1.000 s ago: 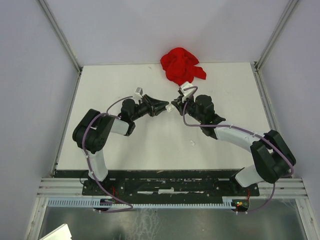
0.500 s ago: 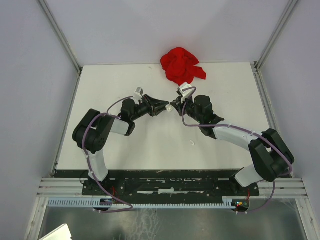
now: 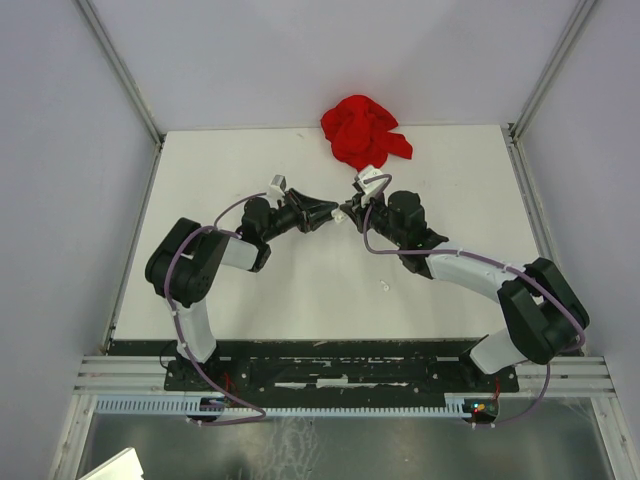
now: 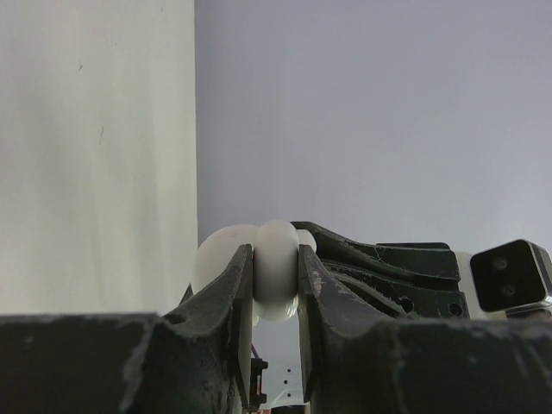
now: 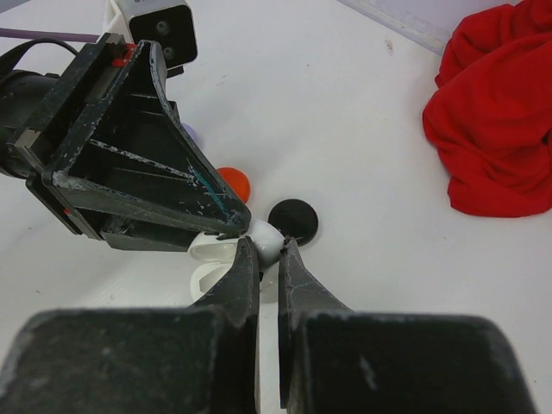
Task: Insert the wireless bluetooth earbuds into the charging case
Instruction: Place the earbud in the charging case, then pick up the earbud from the center of the board.
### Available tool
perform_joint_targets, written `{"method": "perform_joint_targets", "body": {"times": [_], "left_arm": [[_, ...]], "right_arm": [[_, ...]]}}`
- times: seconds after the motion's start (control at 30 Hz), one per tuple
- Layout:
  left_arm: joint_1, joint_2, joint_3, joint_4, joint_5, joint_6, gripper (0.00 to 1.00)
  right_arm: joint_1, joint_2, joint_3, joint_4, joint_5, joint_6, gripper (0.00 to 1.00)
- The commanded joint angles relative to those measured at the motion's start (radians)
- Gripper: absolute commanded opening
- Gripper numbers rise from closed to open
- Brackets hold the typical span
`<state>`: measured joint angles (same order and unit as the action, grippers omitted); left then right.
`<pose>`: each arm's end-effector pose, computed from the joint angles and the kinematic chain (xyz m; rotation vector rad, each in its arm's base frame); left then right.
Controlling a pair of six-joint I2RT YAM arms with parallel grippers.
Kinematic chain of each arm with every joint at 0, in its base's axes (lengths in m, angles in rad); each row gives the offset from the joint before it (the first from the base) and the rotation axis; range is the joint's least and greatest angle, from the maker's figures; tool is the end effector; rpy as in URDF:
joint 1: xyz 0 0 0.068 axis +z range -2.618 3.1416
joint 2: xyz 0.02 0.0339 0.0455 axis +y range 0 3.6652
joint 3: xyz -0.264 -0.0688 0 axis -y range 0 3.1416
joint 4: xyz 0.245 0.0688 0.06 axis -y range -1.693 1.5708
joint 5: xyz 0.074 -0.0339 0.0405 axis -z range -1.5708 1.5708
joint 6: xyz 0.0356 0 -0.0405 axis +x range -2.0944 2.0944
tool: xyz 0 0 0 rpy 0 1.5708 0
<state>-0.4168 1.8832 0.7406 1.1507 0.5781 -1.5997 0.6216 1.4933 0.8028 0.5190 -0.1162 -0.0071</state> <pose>0.3225 -0.1640 0.1676 -0.5846 1.8888 -1.9155 0.2695 0.1981 0.2483 -0.6301 1.6575 0.5490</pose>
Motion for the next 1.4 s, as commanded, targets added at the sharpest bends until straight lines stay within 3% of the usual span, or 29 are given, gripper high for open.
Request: {"method": "perform_joint_targets", "body": {"times": [0.0, 0.2, 0.3, 0.33, 0.5, 0.7, 0.83, 0.97, 1.17, 1.37], "left_arm": [[-0.004, -0.006, 0.044, 0.082, 0.002, -0.036, 0.03], [-0.003, -0.001, 0.052, 0.109, -0.006, -0.064, 0.03], [-0.003, 0.002, 0.060, 0.114, -0.009, -0.070, 0.03], [-0.004, 0.002, 0.062, 0.113, -0.010, -0.071, 0.03], [-0.004, 0.006, 0.065, 0.101, -0.009, -0.060, 0.03], [0.000, 0.031, 0.050, 0.117, -0.014, -0.057, 0.03], [0.020, 0.039, 0.033, 0.130, -0.021, -0.053, 0.03], [0.056, 0.017, -0.008, 0.125, -0.034, -0.028, 0.03], [0.085, -0.027, -0.063, 0.123, -0.054, 0.004, 0.03], [0.086, -0.047, -0.086, 0.117, -0.048, 0.018, 0.03]], "right_arm": [[0.011, -0.035, -0.009, 0.016, -0.021, -0.013, 0.01], [0.013, -0.030, -0.014, 0.007, -0.017, -0.016, 0.01], [0.014, -0.029, -0.017, 0.006, -0.012, -0.009, 0.08], [0.014, -0.029, -0.017, 0.006, -0.009, -0.007, 0.13], [0.013, -0.051, -0.030, 0.053, 0.014, 0.025, 0.54], [0.011, -0.149, -0.079, 0.165, 0.121, 0.097, 0.68], [0.004, -0.227, -0.038, -0.048, 0.259, 0.151, 0.72], [-0.008, -0.252, 0.079, -0.425, 0.337, 0.215, 0.72], [-0.007, -0.133, 0.236, -0.907, 0.269, 0.314, 0.69], [0.028, -0.094, 0.206, -1.122, 0.299, 0.381, 0.67]]}}
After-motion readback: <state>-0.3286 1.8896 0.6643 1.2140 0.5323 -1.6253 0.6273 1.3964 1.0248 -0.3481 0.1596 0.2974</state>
